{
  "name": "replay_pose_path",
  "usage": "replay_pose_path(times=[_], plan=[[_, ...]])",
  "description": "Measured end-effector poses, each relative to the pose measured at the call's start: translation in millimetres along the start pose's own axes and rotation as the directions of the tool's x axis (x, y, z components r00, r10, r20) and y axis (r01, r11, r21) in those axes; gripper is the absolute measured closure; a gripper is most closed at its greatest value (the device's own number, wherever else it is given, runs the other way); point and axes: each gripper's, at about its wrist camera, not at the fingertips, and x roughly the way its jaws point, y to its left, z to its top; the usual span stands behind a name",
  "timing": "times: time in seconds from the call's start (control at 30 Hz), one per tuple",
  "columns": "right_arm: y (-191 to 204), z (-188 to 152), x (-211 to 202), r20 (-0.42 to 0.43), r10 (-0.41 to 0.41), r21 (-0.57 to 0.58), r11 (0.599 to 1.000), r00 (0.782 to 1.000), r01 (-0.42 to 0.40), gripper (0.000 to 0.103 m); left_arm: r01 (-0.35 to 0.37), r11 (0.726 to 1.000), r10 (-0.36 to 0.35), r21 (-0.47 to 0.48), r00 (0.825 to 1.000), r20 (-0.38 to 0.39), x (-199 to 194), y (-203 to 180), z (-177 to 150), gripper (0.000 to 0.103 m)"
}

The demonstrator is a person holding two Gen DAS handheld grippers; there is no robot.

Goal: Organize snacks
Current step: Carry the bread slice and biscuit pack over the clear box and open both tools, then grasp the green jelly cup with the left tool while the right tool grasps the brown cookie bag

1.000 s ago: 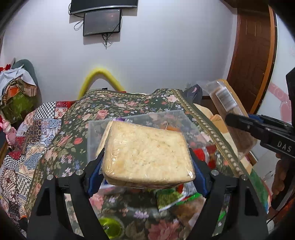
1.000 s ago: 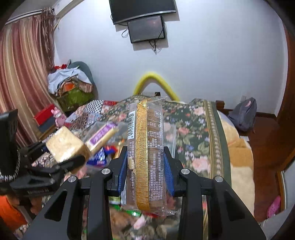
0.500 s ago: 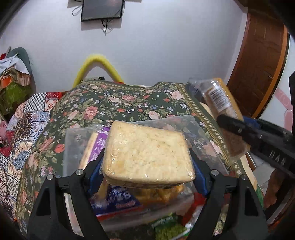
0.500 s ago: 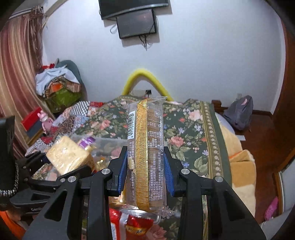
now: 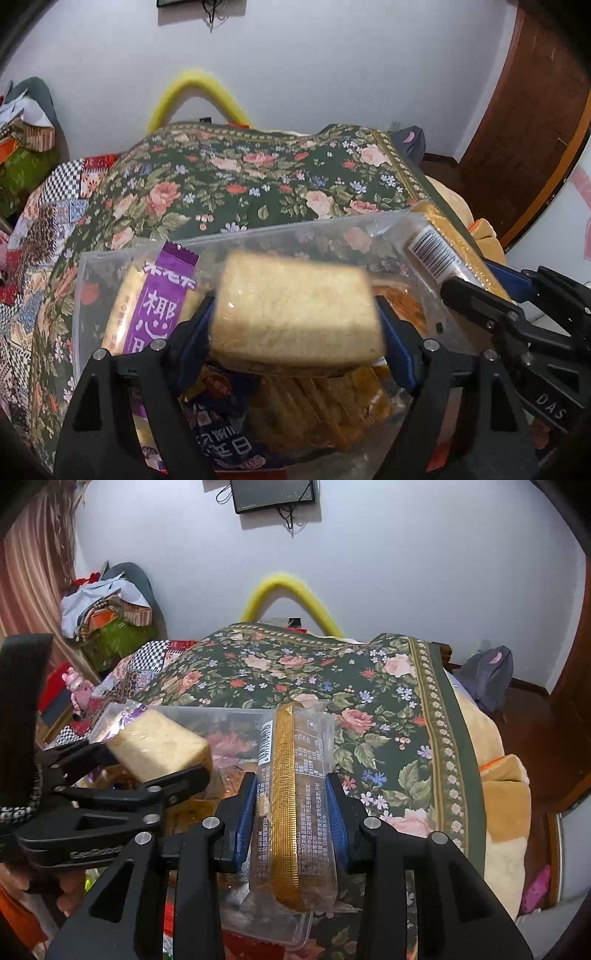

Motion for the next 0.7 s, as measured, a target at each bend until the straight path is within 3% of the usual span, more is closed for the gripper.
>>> replay_pose_path(times=[0.43, 0.7], plan=[[12, 8, -56, 0.106, 0.016, -0.025, 1.000, 0.994, -0.013, 0.066, 0.042, 0.998, -0.049, 0.054, 0.990, 0.133, -85, -5, -5, 0.021], [23, -10, -91, 0.139, 0.059, -0.029, 0.998, 0.989, -0.056, 0.052, -0.002, 0.995, -0.019, 0.102, 0.979, 0.203, -148, 2, -33, 0.021]])
